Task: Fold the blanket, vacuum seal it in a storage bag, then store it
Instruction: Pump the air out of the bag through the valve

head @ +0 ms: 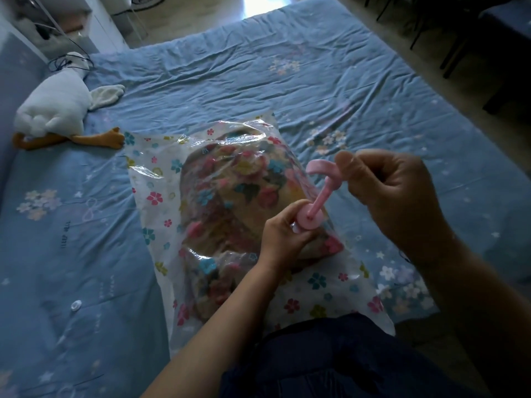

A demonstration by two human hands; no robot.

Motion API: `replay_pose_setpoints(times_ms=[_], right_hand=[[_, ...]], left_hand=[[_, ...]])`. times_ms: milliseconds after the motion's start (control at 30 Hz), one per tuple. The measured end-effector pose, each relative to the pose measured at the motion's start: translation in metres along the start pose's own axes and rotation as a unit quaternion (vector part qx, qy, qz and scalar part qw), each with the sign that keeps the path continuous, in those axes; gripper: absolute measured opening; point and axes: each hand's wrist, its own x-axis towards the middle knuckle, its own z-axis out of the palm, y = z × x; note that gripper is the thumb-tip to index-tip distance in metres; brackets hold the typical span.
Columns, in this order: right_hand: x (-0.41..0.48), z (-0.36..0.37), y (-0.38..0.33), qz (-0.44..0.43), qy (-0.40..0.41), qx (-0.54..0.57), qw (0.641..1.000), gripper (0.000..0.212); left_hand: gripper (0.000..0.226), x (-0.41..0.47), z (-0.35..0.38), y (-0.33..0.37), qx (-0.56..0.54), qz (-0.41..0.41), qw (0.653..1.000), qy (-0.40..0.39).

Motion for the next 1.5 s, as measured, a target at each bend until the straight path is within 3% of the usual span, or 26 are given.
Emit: replay_pose_setpoints(times_ms=[67, 133, 233, 333, 500, 600, 667, 733, 967, 1200, 1400, 1500], right_hand=[[-0.007, 0.009, 0.018, 0.022, -0.010, -0.040, 0.999, 0.055], [-0.018, 0.020, 0.052, 0.110, -0.049, -0.081, 0.989, 0.066], [-0.026, 0.026, 0.076, 0.171, -0.071, -0.136, 0.973, 0.059], [-0.014, 0.017, 0.037, 0.101, -0.024, -0.084, 0.991, 0.049], [0.001, 0.004, 0.001, 0.002, 0.024, 0.037, 0.999, 0.055], [-0.016, 0.020, 0.035, 0.070, -0.014, -0.015, 0.997, 0.061], [-0.024, 0.028, 0.063, 0.154, -0.059, -0.069, 0.984, 0.056], [-0.025, 0.028, 0.070, 0.182, -0.076, -0.107, 0.974, 0.051], [-0.007, 0.007, 0.002, 0.016, 0.039, 0.024, 0.999, 0.053], [-0.025, 0.031, 0.074, 0.166, -0.054, -0.142, 0.974, 0.056], [-0.005, 0.015, 0.007, 0.023, 0.019, 0.023, 0.999, 0.057], [-0.010, 0.022, 0.025, 0.048, 0.002, 0.004, 0.999, 0.058]], left_hand=[[0.047, -0.002, 0.002, 0.000, -0.009, -0.002, 1.000, 0.005], [0.045, -0.002, 0.004, 0.001, -0.004, -0.001, 1.000, 0.007], [0.040, -0.003, 0.006, 0.002, -0.003, 0.005, 1.000, 0.001], [0.047, 0.002, 0.002, -0.001, 0.015, 0.013, 1.000, 0.002], [0.048, 0.000, 0.001, 0.000, -0.003, -0.002, 1.000, 0.000], [0.046, -0.003, 0.004, 0.000, -0.011, -0.007, 1.000, 0.003], [0.041, -0.004, 0.003, 0.002, -0.008, 0.001, 1.000, -0.001], [0.038, -0.006, 0.003, 0.002, -0.002, 0.013, 1.000, 0.004], [0.049, -0.003, 0.003, 0.005, -0.018, 0.003, 1.000, 0.001], [0.040, -0.007, 0.005, 0.004, -0.011, 0.002, 1.000, 0.006], [0.051, -0.001, 0.001, -0.003, -0.006, -0.011, 1.000, 0.008], [0.049, -0.004, 0.003, -0.004, -0.001, -0.007, 1.000, 0.011]])
